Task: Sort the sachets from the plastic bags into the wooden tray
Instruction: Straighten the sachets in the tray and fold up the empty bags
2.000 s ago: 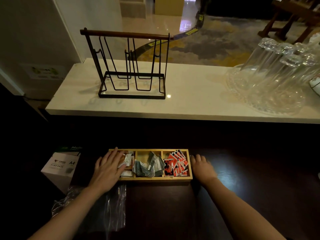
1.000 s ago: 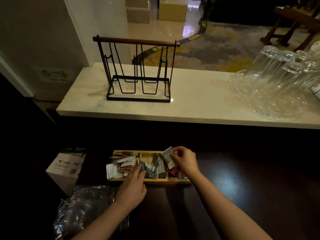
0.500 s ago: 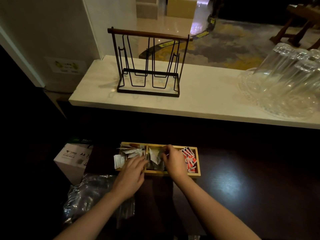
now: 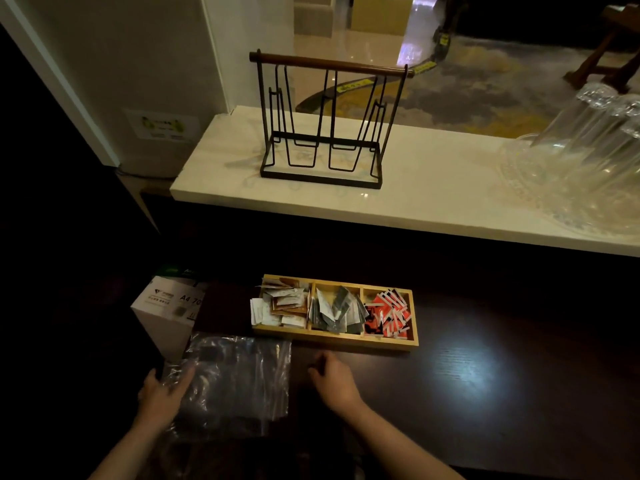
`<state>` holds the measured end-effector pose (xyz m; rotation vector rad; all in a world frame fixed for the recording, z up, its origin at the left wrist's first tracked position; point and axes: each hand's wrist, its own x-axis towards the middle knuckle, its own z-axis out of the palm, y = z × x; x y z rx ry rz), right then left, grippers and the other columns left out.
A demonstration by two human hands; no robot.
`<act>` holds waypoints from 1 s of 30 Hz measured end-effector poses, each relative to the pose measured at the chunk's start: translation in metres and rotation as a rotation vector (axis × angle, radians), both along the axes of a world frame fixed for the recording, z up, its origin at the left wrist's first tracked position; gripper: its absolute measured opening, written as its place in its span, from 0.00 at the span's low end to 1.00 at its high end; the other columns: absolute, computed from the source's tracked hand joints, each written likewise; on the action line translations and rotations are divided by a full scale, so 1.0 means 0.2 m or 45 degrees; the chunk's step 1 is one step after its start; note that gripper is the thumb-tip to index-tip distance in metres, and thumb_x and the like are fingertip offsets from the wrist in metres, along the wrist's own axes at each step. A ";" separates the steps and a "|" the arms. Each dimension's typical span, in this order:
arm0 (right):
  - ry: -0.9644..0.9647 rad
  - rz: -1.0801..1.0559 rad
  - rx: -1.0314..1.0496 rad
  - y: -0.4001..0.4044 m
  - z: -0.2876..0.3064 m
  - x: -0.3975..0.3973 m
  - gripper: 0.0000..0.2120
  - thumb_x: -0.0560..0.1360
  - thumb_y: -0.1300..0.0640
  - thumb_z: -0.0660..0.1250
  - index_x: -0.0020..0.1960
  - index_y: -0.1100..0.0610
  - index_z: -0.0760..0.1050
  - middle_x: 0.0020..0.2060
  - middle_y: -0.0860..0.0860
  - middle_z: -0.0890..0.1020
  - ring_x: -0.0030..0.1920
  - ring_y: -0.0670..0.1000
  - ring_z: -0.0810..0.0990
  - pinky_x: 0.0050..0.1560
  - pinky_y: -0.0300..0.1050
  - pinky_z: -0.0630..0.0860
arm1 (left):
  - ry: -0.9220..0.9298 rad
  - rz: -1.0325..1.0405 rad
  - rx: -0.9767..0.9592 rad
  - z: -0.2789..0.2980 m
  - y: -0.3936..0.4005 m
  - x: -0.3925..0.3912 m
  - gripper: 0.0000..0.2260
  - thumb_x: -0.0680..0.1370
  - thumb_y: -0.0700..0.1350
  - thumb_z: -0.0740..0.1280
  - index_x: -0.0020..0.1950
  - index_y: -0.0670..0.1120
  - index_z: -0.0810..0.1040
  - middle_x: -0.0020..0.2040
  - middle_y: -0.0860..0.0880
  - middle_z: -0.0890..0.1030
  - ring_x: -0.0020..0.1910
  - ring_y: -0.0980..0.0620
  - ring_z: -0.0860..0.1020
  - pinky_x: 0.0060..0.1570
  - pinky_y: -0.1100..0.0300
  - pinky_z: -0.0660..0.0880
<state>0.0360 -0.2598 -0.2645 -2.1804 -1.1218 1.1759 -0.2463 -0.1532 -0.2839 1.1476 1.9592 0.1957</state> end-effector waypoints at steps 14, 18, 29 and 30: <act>0.775 -0.232 -0.216 0.15 -0.04 -0.29 0.36 0.61 0.48 0.79 0.60 0.53 0.62 0.54 0.49 0.77 0.56 0.52 0.79 0.58 0.50 0.78 | 0.115 -0.136 0.179 -0.06 -0.07 0.15 0.36 0.68 0.45 0.76 0.70 0.36 0.64 0.65 0.33 0.71 0.64 0.33 0.70 0.62 0.43 0.69; 0.470 -0.129 -0.216 0.17 -0.05 -0.32 0.07 0.71 0.53 0.71 0.48 0.50 0.76 0.54 0.53 0.82 0.54 0.51 0.81 0.59 0.49 0.77 | 0.150 -0.086 0.305 -0.03 -0.03 0.15 0.26 0.67 0.41 0.76 0.62 0.36 0.73 0.61 0.34 0.73 0.60 0.33 0.72 0.57 0.42 0.72; 0.569 -0.148 -0.102 0.12 0.05 -0.20 0.11 0.77 0.49 0.63 0.53 0.55 0.78 0.51 0.54 0.84 0.51 0.51 0.83 0.56 0.49 0.78 | 0.278 -0.400 0.492 0.08 -0.06 0.10 0.12 0.71 0.50 0.73 0.40 0.42 0.75 0.56 0.41 0.78 0.56 0.40 0.72 0.45 0.53 0.69; 0.660 -0.163 -0.078 0.12 0.08 -0.19 0.09 0.78 0.50 0.62 0.52 0.53 0.78 0.50 0.53 0.84 0.49 0.50 0.83 0.53 0.47 0.79 | 0.228 -0.405 0.511 0.10 -0.06 0.11 0.13 0.71 0.49 0.73 0.46 0.42 0.76 0.57 0.40 0.77 0.57 0.41 0.72 0.47 0.52 0.70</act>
